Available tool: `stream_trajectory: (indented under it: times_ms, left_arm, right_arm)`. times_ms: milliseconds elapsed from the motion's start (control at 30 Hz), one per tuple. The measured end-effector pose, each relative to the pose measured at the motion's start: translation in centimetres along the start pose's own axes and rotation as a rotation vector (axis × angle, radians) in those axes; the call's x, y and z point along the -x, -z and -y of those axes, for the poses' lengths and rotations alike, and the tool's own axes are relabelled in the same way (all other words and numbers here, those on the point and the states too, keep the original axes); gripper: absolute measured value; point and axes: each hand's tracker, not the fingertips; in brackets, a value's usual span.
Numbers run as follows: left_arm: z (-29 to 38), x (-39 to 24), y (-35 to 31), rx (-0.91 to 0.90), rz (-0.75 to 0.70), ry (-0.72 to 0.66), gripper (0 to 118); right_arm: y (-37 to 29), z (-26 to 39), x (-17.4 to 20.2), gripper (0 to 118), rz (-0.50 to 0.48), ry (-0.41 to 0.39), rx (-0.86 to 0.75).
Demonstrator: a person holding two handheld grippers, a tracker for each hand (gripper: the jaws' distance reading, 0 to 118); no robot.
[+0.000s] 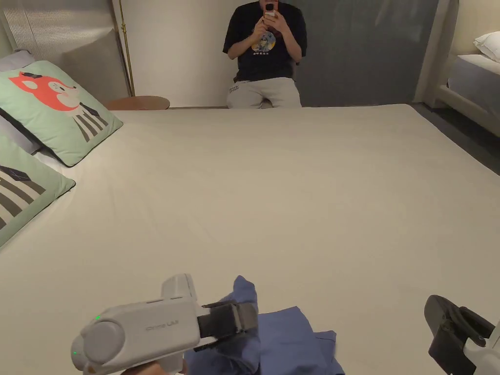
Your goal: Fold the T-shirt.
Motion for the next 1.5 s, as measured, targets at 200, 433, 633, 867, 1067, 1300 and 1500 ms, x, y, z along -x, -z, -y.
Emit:
stream_trajectory:
  times_ms: [200,433,633,867,1067,1300,1500]
  left_arm:
    - [5.1,-4.8,8.7,0.11,-0.145,0.115,13]
    - [5.6,-6.7,7.5,0.033,0.069,0.047,108]
    - [6.2,-6.7,3.5,-0.311,-0.192,0.193,59]
    - [10.2,-7.0,6.4,-0.242,-0.539,0.489,0]
    - [13.4,-10.0,10.3,-0.214,-0.491,0.576,0]
    - [15.0,-12.5,14.2,-0.16,-0.437,0.628,0]
    - [14.3,-12.4,12.6,-0.105,-0.227,0.518,0]
  right_arm:
    - [-2.1,-0.2,-2.5,0,0.066,0.037,-0.035]
    - [-3.2,0.2,-4.0,0,0.103,0.063,-0.037]
    - [-3.2,0.1,-4.4,0,0.105,0.085,-0.034]
    - [-2.8,0.3,-3.7,0,0.078,0.081,-0.028]
    - [-2.8,0.5,-3.4,0,0.069,0.07,-0.019]
    - [-3.1,0.3,-4.0,0,0.088,0.063,-0.022]
    - [-3.3,0.5,-4.2,0,0.102,0.064,-0.025]
